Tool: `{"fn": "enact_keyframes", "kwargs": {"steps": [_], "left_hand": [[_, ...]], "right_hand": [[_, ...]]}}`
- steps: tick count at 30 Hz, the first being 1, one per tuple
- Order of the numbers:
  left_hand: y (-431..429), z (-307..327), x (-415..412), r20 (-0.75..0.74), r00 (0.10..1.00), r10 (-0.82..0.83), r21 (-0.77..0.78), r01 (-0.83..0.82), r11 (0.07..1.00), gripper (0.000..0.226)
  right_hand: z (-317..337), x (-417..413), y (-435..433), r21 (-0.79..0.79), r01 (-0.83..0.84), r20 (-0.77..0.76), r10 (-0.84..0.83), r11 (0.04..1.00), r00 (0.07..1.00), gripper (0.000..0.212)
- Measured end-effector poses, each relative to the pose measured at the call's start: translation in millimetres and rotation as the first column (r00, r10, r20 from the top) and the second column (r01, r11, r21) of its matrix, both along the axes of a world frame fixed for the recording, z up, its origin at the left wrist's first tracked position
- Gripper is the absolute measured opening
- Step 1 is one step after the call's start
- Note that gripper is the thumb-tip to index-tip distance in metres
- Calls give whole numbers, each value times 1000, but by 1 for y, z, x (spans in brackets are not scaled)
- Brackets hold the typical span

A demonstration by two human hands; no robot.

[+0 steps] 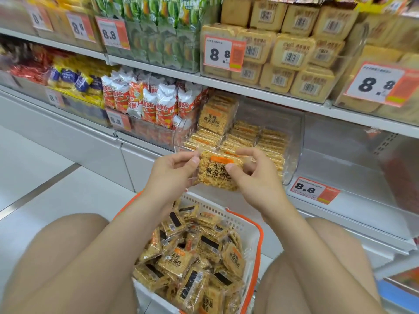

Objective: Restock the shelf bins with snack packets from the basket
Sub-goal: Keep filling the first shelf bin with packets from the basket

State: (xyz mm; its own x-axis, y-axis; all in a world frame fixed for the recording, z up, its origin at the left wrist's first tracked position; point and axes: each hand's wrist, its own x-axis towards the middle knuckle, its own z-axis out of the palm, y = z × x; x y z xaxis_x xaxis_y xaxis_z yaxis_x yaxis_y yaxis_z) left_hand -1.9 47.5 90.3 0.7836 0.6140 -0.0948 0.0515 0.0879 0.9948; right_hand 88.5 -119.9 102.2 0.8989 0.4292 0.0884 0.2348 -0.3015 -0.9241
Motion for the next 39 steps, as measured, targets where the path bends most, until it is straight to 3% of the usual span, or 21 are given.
{"fn": "enact_keyframes", "kwargs": {"steps": [5, 10, 14, 17, 22, 27, 30, 35, 39], "left_hand": [[27, 22, 39, -88, 995, -52, 354, 80, 932, 24], [54, 19, 72, -329, 944, -20, 733, 269, 624, 44], [63, -2, 80, -509, 858, 58, 810, 455, 370, 46], [62, -3, 85, -616, 784, 77, 770, 579, 268, 40], [65, 3, 89, -635, 769, 75, 760, 604, 241, 41], [69, 4, 93, -634, 771, 66, 761, 606, 233, 43], [69, 4, 94, -630, 774, 61, 763, 603, 233, 43], [72, 1, 93, -620, 783, 40, 767, 595, 240, 46], [77, -2, 91, -609, 793, 18, 773, 588, 236, 48]], "right_hand": [[21, 35, 21, -235, 38, 346, 47, 971, 937, 26], [25, 84, 58, -274, 104, 361, 2, 956, 933, 38], [21, 112, 87, -320, 132, 384, 1, 938, 923, 52], [11, 121, 105, -281, 170, 449, -27, 945, 893, 50], [-14, 128, 117, -303, 336, 625, -80, 892, 776, 34], [-11, 133, 129, -245, 266, 609, -65, 932, 791, 39], [-17, 134, 136, -312, 229, 612, 11, 922, 791, 48], [-15, 140, 136, -354, 334, 633, -39, 874, 773, 50], [-19, 140, 133, -406, 273, 616, 40, 872, 787, 58]]}}
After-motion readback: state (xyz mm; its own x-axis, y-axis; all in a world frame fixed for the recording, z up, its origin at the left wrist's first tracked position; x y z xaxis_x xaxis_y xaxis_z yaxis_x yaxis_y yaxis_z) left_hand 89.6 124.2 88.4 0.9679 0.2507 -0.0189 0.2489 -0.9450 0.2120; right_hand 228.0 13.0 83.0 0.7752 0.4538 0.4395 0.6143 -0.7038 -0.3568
